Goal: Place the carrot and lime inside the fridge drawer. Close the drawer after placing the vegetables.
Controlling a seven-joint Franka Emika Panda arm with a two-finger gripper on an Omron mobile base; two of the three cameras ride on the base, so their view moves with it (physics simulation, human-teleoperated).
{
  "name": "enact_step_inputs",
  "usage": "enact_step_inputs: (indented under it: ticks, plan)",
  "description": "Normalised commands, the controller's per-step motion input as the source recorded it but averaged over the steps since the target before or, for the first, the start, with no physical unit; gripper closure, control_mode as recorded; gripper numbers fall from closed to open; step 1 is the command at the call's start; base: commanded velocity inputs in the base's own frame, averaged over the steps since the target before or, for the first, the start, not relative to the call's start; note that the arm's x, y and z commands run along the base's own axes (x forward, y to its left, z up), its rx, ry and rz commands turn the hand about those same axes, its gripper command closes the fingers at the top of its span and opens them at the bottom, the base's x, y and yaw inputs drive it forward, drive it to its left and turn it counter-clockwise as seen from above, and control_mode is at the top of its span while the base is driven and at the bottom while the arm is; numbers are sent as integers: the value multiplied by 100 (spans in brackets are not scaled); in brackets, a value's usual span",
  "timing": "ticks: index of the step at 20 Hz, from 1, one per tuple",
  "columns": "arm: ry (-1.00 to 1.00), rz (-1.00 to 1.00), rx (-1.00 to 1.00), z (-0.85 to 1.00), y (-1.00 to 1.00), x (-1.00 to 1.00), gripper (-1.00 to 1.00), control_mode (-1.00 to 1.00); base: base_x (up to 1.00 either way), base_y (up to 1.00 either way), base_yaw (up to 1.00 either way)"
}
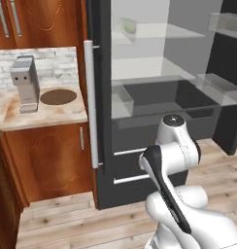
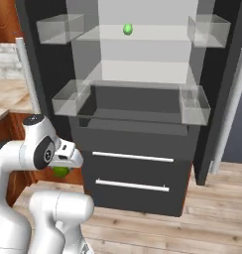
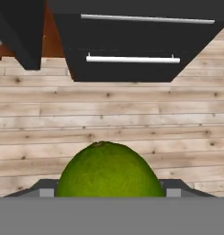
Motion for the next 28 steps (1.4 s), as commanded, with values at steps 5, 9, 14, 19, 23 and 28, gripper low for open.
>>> enact_step_inputs:
  ticks: [5, 9, 14, 19, 23, 28]
  plan:
    - [0, 0, 0, 0, 0, 0, 100, 100, 55, -57, 10]
    - [0, 0, 0, 0, 0, 0, 100, 100, 81, -9, 19]
    - [0, 0, 0, 0, 0, 0, 100, 100, 58, -34, 17]
    - [0, 0, 0, 0, 0, 0, 100, 100, 33, -57, 14]
    - [0, 0, 0, 0, 0, 0, 100, 100, 33, -47, 16]
    - [0, 0, 0, 0, 0, 0, 100, 100, 38, -44, 21]
